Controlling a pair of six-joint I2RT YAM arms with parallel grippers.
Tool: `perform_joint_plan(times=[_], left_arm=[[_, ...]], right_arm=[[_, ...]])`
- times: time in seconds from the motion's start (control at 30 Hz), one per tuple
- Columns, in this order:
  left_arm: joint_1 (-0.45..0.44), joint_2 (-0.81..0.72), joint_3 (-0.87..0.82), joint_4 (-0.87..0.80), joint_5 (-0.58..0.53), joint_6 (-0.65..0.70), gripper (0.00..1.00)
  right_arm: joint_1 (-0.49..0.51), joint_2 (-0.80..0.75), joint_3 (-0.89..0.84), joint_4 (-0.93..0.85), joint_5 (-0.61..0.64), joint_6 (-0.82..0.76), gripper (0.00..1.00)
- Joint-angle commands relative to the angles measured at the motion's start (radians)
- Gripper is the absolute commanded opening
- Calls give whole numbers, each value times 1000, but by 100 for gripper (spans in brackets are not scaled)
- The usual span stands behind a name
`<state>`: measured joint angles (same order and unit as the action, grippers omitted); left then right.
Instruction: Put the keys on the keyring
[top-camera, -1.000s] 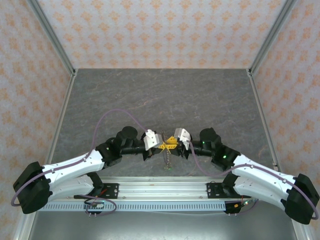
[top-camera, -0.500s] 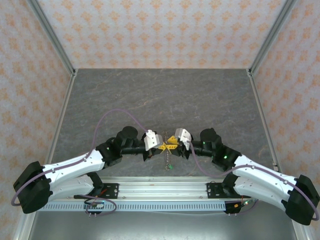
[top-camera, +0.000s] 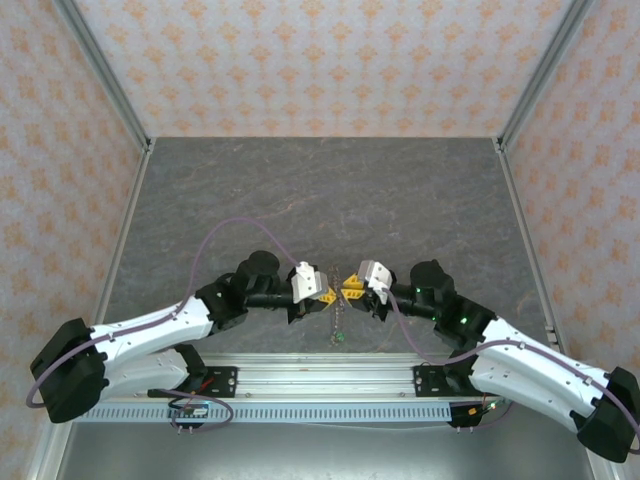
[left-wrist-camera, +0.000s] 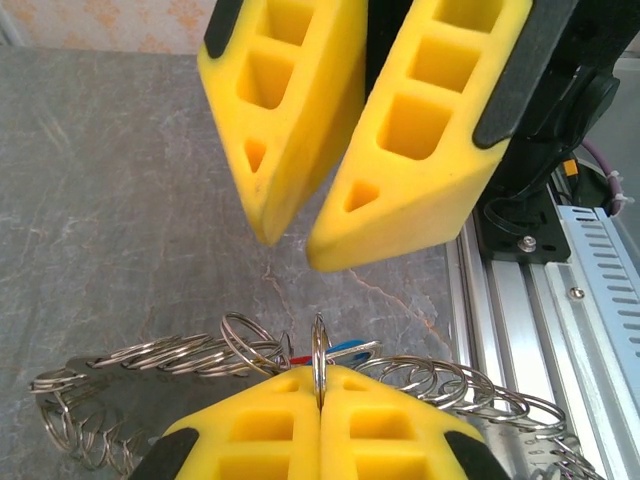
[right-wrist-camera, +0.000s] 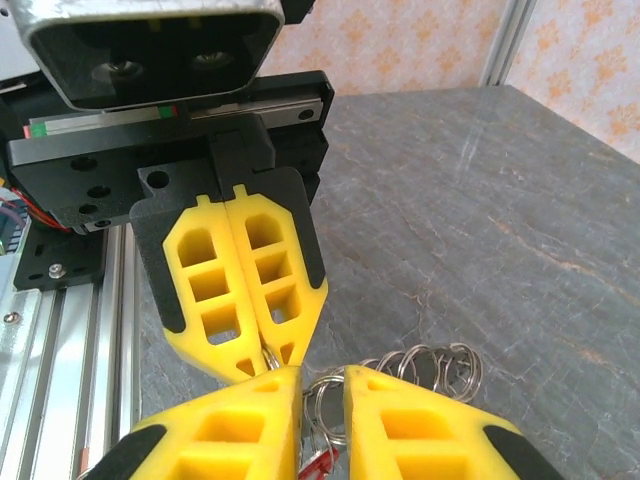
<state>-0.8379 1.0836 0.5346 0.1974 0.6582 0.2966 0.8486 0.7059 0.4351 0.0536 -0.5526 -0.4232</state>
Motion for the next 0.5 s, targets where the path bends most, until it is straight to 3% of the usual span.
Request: perform_joint_plan(times=[0.0, 0.23, 0.37, 0.43, 0.47], left_arm=[[-7, 2, 45, 31, 37, 15, 0], [-7, -13, 27, 67, -1, 6, 0], [-5, -6, 17, 78, 6, -11, 0], [-5, -5, 4, 92, 1, -17, 0], [-4, -2, -6, 106, 2, -22, 0]], right_arm=[[1, -10, 13, 3, -25, 6, 18], [1, -99, 53, -167, 189, 24, 19], [0, -125, 53, -194, 338, 82, 14], [0, -110, 57, -205, 290, 53, 14], [0, -97, 53, -185, 205, 40, 14]])
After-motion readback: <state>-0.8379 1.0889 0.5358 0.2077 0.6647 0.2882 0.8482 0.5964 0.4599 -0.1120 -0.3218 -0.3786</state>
